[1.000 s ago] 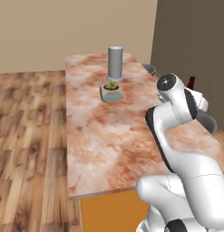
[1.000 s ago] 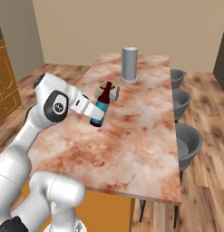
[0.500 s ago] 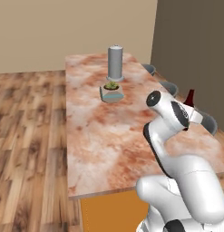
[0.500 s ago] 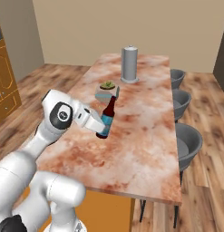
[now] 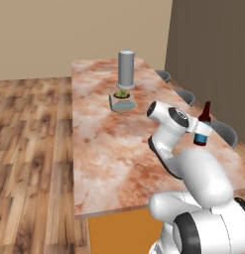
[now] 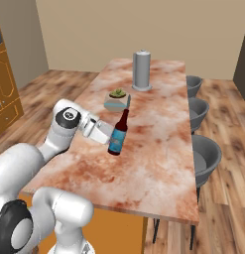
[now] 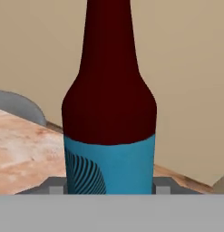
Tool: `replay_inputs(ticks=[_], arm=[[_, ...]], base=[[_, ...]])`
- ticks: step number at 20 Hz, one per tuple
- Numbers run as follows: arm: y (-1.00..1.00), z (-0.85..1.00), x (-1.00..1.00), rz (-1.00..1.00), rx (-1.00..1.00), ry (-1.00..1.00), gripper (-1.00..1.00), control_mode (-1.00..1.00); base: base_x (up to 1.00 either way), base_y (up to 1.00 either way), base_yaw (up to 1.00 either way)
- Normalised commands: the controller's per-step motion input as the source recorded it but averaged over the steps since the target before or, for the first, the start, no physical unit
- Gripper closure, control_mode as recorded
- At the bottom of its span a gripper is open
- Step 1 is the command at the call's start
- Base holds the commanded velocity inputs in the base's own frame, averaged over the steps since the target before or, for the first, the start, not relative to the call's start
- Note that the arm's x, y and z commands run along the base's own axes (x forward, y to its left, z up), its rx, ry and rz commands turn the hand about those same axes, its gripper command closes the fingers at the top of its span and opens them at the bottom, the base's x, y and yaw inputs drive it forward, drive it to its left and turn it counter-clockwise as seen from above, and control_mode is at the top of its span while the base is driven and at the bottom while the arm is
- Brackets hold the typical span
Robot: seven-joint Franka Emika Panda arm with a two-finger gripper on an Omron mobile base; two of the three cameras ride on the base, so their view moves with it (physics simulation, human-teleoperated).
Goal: Get the candle and the beer from the cabinet and move them to the dining counter.
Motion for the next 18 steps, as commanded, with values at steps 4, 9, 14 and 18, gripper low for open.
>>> replay_inputs(ticks=[4, 9, 14, 18], arm=[[0.02, -0.17, -0.01, -0.28, -0.2, -0.14, 1.0, -1.0], [-0.05, -0.05, 0.0, -0.3, -0.14, -0.05, 1.0, -1.0], [0.0, 0.0, -0.01, -0.32, -0.11, 0.01, 1.0, -1.0], [0.09, -0.02, -0.11, -0.28, -0.09, -0.01, 1.0, -1.0]], base=[[0.0, 0.0, 0.0], [0.0, 0.0, 0.0], [0.0, 0.0, 0.0], [0.0, 0.0, 0.0]])
